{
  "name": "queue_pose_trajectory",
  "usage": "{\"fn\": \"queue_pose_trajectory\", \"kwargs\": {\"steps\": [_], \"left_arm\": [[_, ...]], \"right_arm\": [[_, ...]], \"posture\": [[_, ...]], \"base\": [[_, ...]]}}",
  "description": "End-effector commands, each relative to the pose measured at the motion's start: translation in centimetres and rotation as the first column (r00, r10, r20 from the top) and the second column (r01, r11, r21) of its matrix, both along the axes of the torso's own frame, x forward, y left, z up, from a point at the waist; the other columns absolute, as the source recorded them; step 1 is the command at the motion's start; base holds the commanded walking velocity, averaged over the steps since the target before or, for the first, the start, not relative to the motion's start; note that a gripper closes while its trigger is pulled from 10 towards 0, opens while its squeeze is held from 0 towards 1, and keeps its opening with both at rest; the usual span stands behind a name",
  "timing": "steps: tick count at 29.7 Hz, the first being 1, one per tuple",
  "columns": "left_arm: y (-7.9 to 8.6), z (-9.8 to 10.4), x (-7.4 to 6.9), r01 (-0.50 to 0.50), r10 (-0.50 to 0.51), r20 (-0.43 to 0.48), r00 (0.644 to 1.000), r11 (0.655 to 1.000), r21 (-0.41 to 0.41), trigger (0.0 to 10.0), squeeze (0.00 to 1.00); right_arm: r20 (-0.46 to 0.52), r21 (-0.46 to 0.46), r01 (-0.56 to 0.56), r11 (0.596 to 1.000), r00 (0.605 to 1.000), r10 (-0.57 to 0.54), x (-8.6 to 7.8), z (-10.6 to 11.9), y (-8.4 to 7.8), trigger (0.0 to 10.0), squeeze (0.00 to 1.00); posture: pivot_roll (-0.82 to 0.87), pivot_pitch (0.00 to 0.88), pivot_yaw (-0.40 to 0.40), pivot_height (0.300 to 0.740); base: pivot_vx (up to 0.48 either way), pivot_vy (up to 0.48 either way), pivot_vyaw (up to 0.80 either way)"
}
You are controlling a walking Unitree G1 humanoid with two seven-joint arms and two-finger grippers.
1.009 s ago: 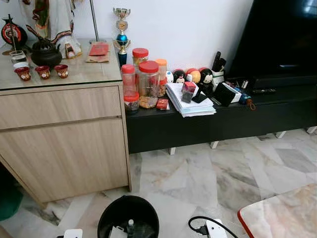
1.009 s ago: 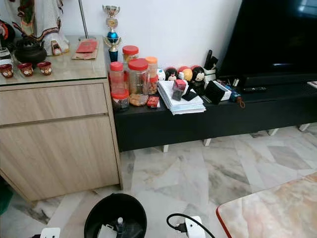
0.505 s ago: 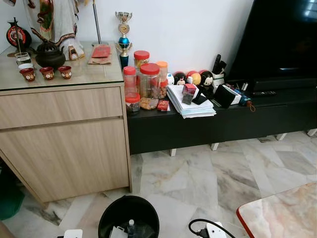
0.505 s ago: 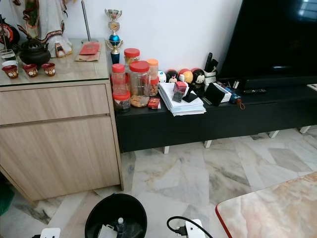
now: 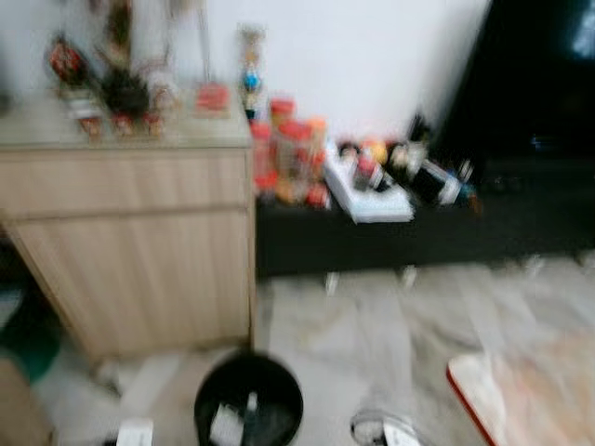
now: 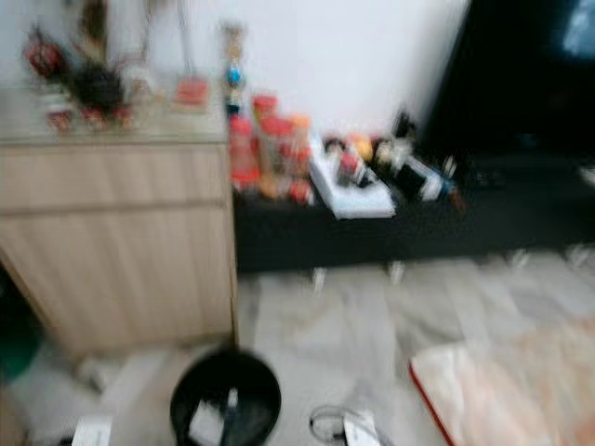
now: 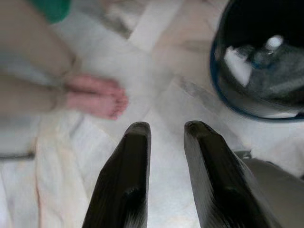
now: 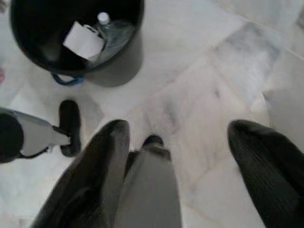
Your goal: Picking trash to rubbish bin
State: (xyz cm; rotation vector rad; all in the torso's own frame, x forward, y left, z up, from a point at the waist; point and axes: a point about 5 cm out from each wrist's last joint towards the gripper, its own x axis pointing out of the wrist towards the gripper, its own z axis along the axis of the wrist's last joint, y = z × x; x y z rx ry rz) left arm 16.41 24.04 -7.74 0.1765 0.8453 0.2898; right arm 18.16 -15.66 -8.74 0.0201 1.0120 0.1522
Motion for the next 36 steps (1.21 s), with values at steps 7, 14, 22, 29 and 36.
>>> {"fn": "queue_pose_trajectory", "kwargs": {"steps": [7, 14, 22, 29, 36], "left_arm": [[-0.39, -0.35, -0.52, -0.004, 0.004, -0.016, 1.000, 1.000, -0.020, 10.0, 0.00], [-0.44, -0.33, -0.45, 0.001, -0.002, -0.014, 1.000, 1.000, -0.013, 10.0, 0.00], [-0.47, -0.35, -0.48, 0.002, -0.002, -0.015, 1.000, 1.000, -0.013, 10.0, 0.00], [-0.50, -0.31, -0.41, 0.004, -0.004, -0.010, 1.000, 1.000, -0.013, 10.0, 0.00], [-0.52, -0.23, -0.33, 0.011, -0.011, -0.001, 1.000, 1.000, 0.000, 10.0, 0.00]], "right_arm": [[-0.018, 0.001, 0.018, 1.000, 1.000, -0.018, -0.81, -0.35, -0.34, 10.0, 0.00], [-0.015, 0.006, 0.018, 1.000, 1.000, -0.018, -0.81, -0.35, -0.28, 10.0, 0.00], [-0.014, 0.012, 0.023, 1.000, 1.000, -0.023, -0.91, -0.39, -0.13, 10.0, 0.00], [-0.006, 0.023, 0.039, 0.999, 0.999, -0.039, -0.86, -0.36, -0.07, 10.0, 0.00], [0.010, 0.030, 0.038, 0.999, 0.999, -0.039, -0.74, -0.28, -0.04, 10.0, 0.00]], "posture": [[0.04, 0.000, -0.084, 0.740], [0.05, 0.006, -0.086, 0.740], [0.05, 0.006, -0.086, 0.740], [0.05, 0.006, -0.085, 0.740], [0.05, 0.005, -0.083, 0.740]], "base": [[-0.326, 0.000, 0.00], [-0.276, 0.000, 0.00], [0.000, 0.000, 0.00], [0.000, 0.000, 0.00], [0.000, 0.000, 0.00]]}}
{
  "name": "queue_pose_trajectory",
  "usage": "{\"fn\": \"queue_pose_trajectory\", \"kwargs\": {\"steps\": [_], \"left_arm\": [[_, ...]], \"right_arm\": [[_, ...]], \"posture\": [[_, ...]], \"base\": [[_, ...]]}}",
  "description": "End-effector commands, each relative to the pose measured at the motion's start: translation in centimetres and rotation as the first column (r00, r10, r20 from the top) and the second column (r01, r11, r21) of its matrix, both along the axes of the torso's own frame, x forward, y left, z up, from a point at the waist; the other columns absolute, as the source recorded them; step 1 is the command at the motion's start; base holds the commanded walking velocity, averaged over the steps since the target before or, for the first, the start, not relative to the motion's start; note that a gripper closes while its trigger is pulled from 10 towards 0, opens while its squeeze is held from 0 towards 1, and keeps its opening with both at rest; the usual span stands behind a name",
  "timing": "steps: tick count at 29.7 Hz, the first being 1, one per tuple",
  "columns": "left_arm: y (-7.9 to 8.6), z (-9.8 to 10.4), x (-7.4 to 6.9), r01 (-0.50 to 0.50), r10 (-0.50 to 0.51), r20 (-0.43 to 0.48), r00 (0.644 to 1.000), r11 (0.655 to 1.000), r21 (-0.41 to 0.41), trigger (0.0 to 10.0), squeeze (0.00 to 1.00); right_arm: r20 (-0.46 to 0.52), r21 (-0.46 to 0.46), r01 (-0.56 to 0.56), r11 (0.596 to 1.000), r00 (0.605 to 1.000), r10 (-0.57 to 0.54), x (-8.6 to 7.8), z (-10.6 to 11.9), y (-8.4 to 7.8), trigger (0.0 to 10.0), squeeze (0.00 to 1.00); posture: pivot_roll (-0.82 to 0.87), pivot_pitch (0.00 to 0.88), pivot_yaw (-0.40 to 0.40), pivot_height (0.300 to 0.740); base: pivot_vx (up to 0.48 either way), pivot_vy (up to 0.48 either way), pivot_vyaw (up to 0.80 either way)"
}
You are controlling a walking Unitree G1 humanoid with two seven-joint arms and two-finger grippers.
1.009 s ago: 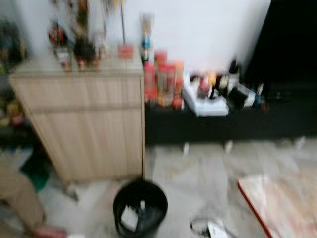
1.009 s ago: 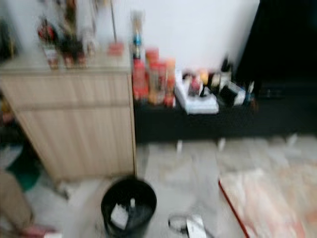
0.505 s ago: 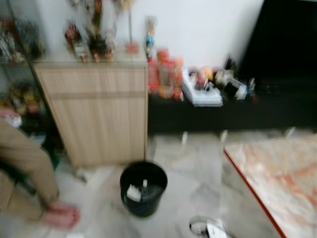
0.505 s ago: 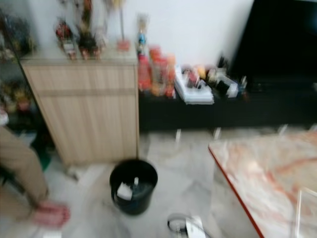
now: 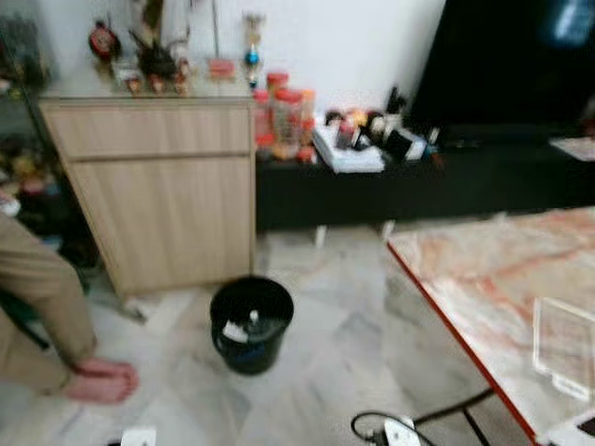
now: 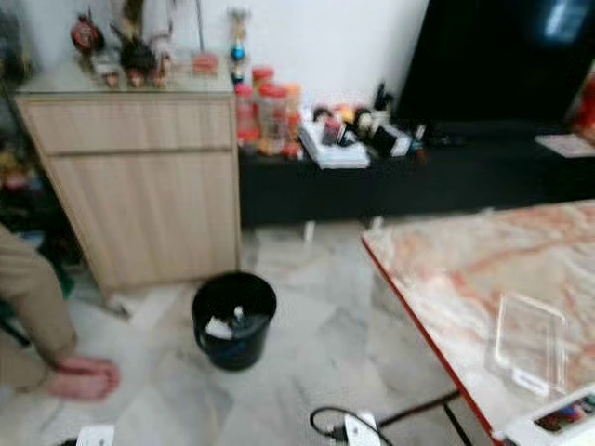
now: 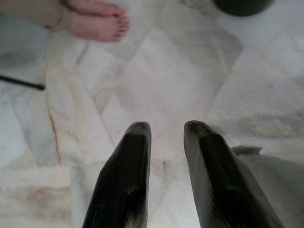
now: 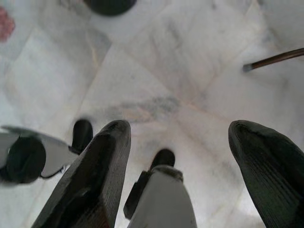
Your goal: Picking trash to rubbish bin
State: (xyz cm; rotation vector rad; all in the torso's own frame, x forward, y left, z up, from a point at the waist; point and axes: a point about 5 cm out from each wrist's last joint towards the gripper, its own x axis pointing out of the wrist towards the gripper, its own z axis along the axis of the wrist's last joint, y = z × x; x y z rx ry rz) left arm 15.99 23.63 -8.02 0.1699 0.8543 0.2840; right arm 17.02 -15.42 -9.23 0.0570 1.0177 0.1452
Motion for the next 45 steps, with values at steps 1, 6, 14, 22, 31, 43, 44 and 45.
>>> {"fn": "queue_pose_trajectory", "kwargs": {"steps": [1, 6, 14, 22, 31, 43, 44, 45], "left_arm": [[-0.1, 0.1, 0.1, 0.011, -0.011, 0.010, 1.000, 1.000, 0.017, 10.0, 0.00], [0.5, 1.5, 1.9, 0.002, -0.013, 0.133, 0.991, 0.996, 0.088, 10.0, 0.00], [0.5, 7.1, 8.3, 0.025, -0.115, 0.481, 0.869, 0.981, 0.190, 10.0, 0.00], [-1.8, 12.9, 13.4, 0.063, -0.198, 0.711, 0.675, 0.975, 0.212, 10.0, 0.00], [-3.1, 15.0, 14.8, 0.100, -0.239, 0.771, 0.590, 0.969, 0.224, 10.0, 0.00], [-3.3, 15.7, 14.8, 0.104, -0.245, 0.792, 0.559, 0.968, 0.226, 10.0, 0.00], [-3.3, 16.0, 14.9, 0.103, -0.246, 0.797, 0.551, 0.968, 0.228, 10.0, 0.00], [-3.4, 16.2, 15.1, 0.102, -0.247, 0.801, 0.545, 0.968, 0.229, 10.0, 0.00]], "right_arm": [[0.024, 0.005, 0.016, 1.000, 1.000, -0.016, 0.5, 0.2, -0.3, 10.0, 0.00], [0.135, 0.001, -0.034, 0.999, 0.990, 0.034, 2.7, 1.4, 0.2, 10.0, 0.00], [0.490, 0.016, -0.104, 0.994, 0.868, 0.083, 10.3, 7.3, 2.0, 10.0, 0.00], [0.742, 0.141, -0.104, 0.984, 0.669, -0.036, 16.0, 14.3, 4.4, 10.0, 0.00], [0.801, 0.191, -0.092, 0.977, 0.591, -0.101, 17.5, 16.9, 5.1, 10.0, 0.00], [0.822, 0.185, -0.118, 0.976, 0.562, -0.088, 17.5, 17.5, 6.0, 10.0, 0.00], [0.827, 0.187, -0.125, 0.974, 0.555, -0.088, 17.6, 17.7, 6.2, 10.0, 0.00], [0.832, 0.187, -0.133, 0.973, 0.549, -0.085, 17.7, 17.9, 6.4, 10.0, 0.00]], "posture": [[0.05, 0.005, -0.083, 0.740], [0.04, 0.007, -0.080, 0.740], [0.04, 0.000, -0.076, 0.740], [0.04, 0.000, -0.069, 0.740], [0.04, 0.000, -0.064, 0.740], [0.05, 0.000, -0.070, 0.740], [0.05, 0.000, -0.070, 0.740], [0.05, 0.000, -0.070, 0.740]], "base": [[0.000, 0.000, 0.00], [0.000, 0.000, 0.00], [0.000, 0.000, 0.00], [0.000, 0.000, 0.00], [0.000, 0.000, -0.53], [0.000, 0.000, -0.80], [0.000, 0.000, -0.80], [0.000, 0.000, -0.80]]}}
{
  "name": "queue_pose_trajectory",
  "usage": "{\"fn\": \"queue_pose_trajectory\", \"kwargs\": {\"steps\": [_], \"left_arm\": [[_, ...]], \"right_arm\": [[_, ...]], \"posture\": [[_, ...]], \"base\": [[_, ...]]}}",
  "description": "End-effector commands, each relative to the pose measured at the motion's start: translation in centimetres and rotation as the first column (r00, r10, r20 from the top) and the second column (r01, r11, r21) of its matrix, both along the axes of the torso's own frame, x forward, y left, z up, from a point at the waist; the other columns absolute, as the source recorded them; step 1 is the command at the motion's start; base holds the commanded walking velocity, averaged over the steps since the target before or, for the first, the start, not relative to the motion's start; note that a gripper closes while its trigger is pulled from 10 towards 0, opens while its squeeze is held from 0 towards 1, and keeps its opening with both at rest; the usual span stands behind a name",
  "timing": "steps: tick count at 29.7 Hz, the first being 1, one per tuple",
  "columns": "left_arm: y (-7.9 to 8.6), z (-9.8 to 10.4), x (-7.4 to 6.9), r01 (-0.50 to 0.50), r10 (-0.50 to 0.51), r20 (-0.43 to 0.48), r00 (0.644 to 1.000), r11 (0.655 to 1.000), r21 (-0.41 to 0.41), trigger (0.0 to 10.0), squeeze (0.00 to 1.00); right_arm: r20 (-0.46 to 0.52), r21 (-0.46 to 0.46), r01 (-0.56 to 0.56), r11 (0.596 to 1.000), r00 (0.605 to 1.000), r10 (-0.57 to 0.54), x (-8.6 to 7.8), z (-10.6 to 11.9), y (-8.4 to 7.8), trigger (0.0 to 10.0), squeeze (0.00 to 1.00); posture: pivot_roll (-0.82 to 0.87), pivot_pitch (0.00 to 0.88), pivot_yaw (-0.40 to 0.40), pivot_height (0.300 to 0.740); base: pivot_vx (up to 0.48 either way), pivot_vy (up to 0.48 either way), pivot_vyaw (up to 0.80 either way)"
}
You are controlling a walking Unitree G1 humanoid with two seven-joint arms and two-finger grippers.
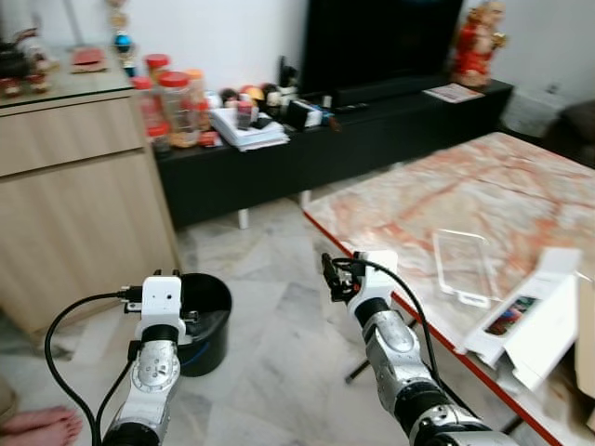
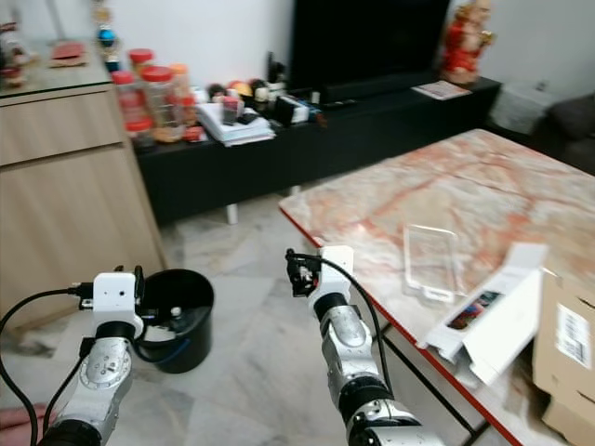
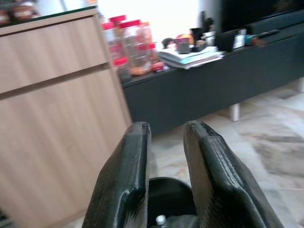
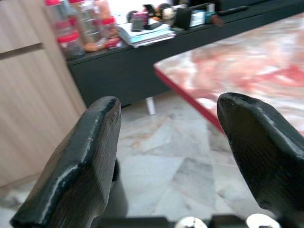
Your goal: Picking trash to rubbish bin
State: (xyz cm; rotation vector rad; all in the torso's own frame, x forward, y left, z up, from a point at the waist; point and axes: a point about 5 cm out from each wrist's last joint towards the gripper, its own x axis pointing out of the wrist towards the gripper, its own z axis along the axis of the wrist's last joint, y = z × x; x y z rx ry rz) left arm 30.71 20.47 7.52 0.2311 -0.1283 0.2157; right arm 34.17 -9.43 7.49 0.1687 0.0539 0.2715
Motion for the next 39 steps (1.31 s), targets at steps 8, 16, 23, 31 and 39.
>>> {"fn": "queue_pose_trajectory", "kwargs": {"steps": [8, 16, 23, 31, 39], "left_arm": [[-1.0, 1.9, 1.0, 0.030, -0.030, 0.067, 0.997, 1.000, 0.010, 10.0, 0.00], [-1.2, 2.4, 1.1, 0.040, -0.043, 0.084, 0.996, 0.999, 0.030, 10.0, 0.00], [-0.7, 3.0, 1.3, 0.027, -0.031, 0.098, 0.995, 0.999, 0.037, 10.0, 0.00], [-0.7, 3.1, 1.3, 0.020, -0.024, 0.098, 0.995, 0.999, 0.042, 10.0, 0.00], [-0.9, 3.2, 1.2, 0.024, -0.028, 0.104, 0.994, 0.999, 0.040, 10.0, 0.00]], "right_arm": [[0.092, 0.006, -0.041, 0.999, 0.995, 0.040, 0.6, 1.9, 1.6, 10.0, 0.00], [0.134, 0.013, -0.057, 0.998, 0.989, 0.055, 0.7, 2.8, 2.2, 10.0, 0.00], [0.147, 0.016, -0.054, 0.998, 0.988, 0.052, 0.9, 3.2, 2.2, 10.0, 0.00], [0.143, 0.015, -0.057, 0.998, 0.988, 0.054, 0.8, 3.0, 2.3, 10.0, 0.00], [0.141, 0.015, -0.061, 0.998, 0.988, 0.059, 0.8, 3.0, 2.3, 10.0, 0.00]], "posture": [[0.05, 0.000, -0.071, 0.740], [0.05, 0.000, -0.072, 0.740], [0.05, 0.000, -0.070, 0.740], [0.05, 0.000, -0.071, 0.740], [0.05, 0.000, -0.073, 0.740]], "base": [[0.000, 0.000, -0.80], [0.000, 0.000, -0.80], [0.000, 0.000, -0.80], [0.000, -0.178, -0.80], [0.000, 0.000, -0.80]]}}
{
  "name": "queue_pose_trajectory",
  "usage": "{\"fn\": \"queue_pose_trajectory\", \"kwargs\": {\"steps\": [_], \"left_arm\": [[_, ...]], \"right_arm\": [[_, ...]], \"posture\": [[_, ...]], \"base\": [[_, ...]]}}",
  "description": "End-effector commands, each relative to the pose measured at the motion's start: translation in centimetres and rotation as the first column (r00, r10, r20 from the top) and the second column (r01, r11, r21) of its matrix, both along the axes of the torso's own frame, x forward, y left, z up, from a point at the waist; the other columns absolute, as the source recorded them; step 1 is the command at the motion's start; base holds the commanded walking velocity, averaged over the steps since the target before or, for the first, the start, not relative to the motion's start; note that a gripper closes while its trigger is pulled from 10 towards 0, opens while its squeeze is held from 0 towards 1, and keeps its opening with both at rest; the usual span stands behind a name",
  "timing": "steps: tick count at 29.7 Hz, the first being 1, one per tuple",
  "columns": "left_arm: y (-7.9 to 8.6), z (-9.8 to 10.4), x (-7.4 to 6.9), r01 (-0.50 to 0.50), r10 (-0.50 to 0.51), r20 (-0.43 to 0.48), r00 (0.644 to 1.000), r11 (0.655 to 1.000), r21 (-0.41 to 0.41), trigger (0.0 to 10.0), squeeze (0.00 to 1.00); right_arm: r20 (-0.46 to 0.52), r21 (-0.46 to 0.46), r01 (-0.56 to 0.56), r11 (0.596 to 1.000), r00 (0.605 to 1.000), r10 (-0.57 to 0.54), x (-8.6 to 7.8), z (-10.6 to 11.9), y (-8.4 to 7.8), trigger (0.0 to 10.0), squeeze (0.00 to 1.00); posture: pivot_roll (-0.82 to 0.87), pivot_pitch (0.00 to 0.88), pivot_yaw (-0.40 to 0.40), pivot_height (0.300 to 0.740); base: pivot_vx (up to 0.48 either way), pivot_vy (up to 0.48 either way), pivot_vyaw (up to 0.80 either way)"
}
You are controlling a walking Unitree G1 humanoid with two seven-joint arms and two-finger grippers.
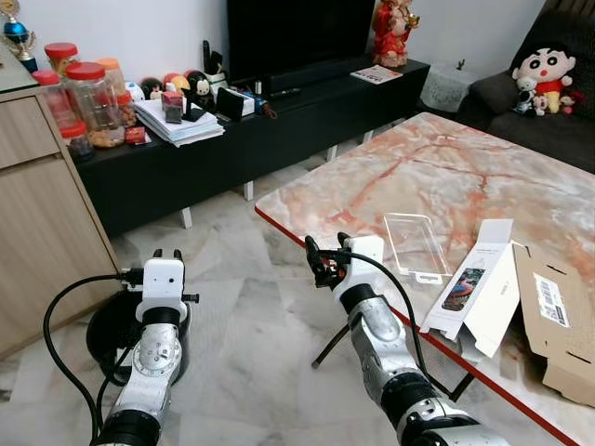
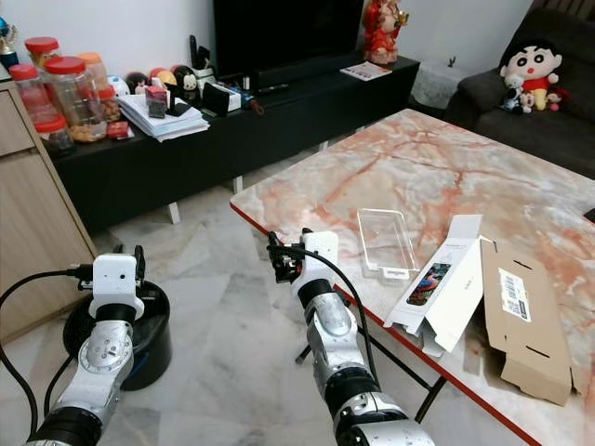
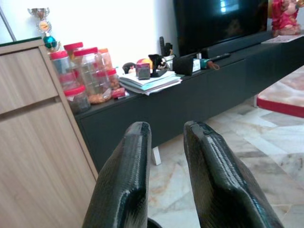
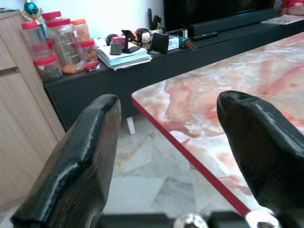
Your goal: Picking trash to rubbish bin
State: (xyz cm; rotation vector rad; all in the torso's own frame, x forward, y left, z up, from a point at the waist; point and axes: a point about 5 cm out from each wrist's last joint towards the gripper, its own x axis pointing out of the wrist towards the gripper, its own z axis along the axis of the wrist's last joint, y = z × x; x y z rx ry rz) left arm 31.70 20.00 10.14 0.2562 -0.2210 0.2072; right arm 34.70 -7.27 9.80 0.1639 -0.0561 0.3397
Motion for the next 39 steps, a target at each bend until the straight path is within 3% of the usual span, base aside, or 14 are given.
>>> {"fn": "queue_pose_trajectory", "kwargs": {"steps": [1, 8, 39], "left_arm": [[-0.44, 0.60, 0.25, 0.006, -0.007, 0.017, 1.000, 1.000, 0.015, 10.0, 0.00], [-0.51, 0.67, 0.26, 0.005, -0.005, 0.023, 1.000, 1.000, 0.010, 10.0, 0.00], [-0.67, 1.48, 0.29, 0.009, -0.009, 0.061, 0.998, 1.000, -0.005, 10.0, 0.00]], "right_arm": [[0.027, 0.008, -0.002, 1.000, 1.000, 0.002, 0.22, 0.68, 0.20, 10.0, 0.00], [0.025, 0.009, -0.008, 1.000, 1.000, 0.008, 0.19, 0.67, 0.39, 10.0, 0.00], [0.032, 0.016, -0.039, 0.999, 0.999, 0.039, 0.02, 0.75, 1.01, 10.0, 0.00]], "posture": [[0.05, 0.000, -0.073, 0.740], [0.05, 0.000, -0.073, 0.740], [0.05, 0.000, -0.077, 0.740]], "base": [[0.000, 0.000, -0.80], [0.000, -0.428, -0.80], [0.000, 0.000, -0.76]]}}
